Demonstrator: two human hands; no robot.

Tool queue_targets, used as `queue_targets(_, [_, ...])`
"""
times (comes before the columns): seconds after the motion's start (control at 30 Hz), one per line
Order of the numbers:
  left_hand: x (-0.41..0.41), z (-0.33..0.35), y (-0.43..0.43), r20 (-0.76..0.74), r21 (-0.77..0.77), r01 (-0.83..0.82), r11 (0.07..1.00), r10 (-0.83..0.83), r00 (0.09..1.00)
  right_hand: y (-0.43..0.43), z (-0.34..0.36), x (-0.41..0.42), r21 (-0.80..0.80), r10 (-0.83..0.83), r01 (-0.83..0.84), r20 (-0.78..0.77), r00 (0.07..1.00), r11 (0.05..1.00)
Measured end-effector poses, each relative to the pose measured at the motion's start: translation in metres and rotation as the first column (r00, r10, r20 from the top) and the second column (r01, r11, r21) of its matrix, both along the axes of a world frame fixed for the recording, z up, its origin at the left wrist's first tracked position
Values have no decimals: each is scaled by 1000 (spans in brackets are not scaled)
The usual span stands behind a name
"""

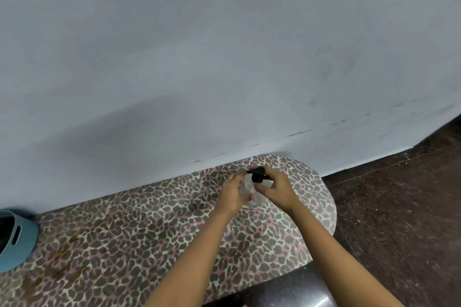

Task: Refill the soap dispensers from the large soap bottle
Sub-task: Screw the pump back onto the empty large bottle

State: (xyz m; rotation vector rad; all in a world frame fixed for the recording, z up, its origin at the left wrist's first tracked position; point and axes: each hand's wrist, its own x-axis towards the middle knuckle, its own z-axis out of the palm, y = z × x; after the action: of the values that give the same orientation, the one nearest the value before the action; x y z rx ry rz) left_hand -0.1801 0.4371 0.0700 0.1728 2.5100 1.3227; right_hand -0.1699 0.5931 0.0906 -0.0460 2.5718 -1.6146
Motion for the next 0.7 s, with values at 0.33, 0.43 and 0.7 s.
queue_targets(0.33, [0,-1,3,12,-38,-28,999,29,1000,-1,3,4,-101,-105,107,17,994,989])
queue_targets(0.43, [0,-3,4,8,-59,-18,998,18,1000,-4,3,2,-23,-155,154,-7,988,988])
queue_targets(0.7, [0,0,4,25,-50,-26,998,28,999,0,-3,1,-53,-5,7,38,999,999])
